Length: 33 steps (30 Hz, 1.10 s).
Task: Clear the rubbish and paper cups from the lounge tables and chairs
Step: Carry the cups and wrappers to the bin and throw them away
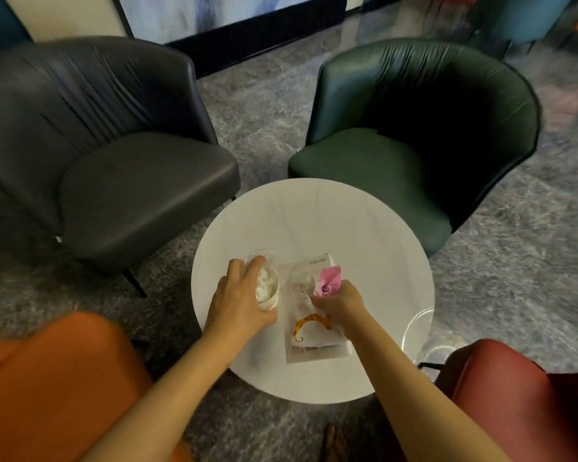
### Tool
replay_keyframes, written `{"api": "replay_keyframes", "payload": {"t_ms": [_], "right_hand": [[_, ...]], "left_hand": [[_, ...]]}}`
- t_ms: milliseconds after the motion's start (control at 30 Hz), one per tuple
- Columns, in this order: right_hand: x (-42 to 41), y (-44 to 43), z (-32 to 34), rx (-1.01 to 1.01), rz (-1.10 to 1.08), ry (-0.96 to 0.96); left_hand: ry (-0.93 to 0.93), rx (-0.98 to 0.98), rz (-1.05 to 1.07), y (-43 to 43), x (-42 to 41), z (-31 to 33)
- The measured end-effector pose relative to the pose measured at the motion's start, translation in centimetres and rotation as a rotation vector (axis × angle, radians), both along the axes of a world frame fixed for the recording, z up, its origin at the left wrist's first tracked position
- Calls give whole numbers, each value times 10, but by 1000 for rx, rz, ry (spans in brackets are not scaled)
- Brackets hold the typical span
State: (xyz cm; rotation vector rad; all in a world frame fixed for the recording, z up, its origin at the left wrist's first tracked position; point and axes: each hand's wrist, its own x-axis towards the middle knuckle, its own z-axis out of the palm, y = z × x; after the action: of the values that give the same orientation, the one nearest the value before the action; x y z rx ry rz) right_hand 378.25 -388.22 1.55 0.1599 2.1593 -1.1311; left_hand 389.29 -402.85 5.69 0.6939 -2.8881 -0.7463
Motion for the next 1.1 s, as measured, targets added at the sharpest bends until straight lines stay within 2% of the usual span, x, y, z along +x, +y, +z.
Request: {"api": "replay_keyframes", "payload": {"t_ms": [433,600,833,1000,1100], "right_hand": [[-43,51,189,-74,-218,384],[-42,96,231,-121,-348,498],[-6,177,252,-111,-500,541],[31,262,277,-102,-623,587],[67,322,289,-59,-714,611]], "left_hand": [[118,-118,-156,2,-64,164],[188,-160,-242,31,-77,202],[258,-165,-446,113,-79,230],[278,-199,-611,194,-63,250],[308,-151,-730,255,-47,264]]}}
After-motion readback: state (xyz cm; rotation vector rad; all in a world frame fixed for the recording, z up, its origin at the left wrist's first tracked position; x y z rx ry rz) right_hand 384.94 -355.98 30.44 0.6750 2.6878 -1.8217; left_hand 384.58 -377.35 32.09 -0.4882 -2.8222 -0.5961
